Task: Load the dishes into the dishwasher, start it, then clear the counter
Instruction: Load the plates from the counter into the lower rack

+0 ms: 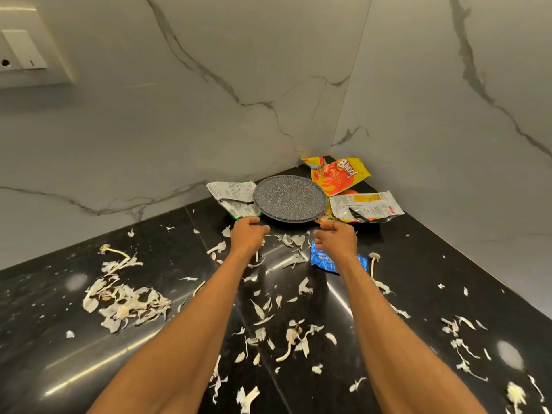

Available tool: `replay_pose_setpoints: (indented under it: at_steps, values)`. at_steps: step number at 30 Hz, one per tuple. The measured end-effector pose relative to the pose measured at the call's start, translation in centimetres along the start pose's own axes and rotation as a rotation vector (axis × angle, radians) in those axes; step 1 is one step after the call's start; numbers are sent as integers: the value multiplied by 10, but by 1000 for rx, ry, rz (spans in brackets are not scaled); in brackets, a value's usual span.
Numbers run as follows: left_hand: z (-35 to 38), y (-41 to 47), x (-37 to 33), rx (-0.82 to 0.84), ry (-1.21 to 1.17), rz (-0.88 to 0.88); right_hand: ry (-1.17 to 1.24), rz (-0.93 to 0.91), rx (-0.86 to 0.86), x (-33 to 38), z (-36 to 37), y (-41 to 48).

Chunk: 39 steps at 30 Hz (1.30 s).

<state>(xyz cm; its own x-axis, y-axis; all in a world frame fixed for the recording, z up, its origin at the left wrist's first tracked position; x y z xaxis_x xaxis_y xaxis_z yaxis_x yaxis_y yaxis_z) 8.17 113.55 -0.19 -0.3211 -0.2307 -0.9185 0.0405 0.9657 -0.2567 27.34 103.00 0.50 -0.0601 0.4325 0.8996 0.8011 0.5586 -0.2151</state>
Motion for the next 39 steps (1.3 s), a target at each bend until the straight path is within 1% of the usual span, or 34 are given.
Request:
replay_pose_setpoints:
  at_steps: [5,9,13,21,31,39]
  values:
    - [15,37,-1,-35,29,-48,12,61,-21,-10,18,52]
    - [25,70,9,-42,44,-74,15,93,-80,6,20,58]
    - [34,91,6,-40,29,-84,27,133,-136,1,25,77]
    - [43,89,-8,-46,-40,-137,157,246,-82,-5,38,97]
    - [48,88,-7,-78,-174,-157,281,275,-86,-7,43,97]
    - [33,71,-13,-94,-189,-158,337,289,-72,-3,28,77]
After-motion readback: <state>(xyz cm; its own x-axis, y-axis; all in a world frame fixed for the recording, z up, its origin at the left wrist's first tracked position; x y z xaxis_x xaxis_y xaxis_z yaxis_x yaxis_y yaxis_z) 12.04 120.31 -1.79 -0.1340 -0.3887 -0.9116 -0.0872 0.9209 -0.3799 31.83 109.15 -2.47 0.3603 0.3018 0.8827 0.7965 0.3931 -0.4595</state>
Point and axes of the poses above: each hand's wrist, its own y-axis towards the middle knuckle, its own z-axis out of the palm, x = y × z, the point moved 5 cm from there along y, towards the middle knuckle, and after that the axes turned 9 degrees about -x, right-handed, at the moved point
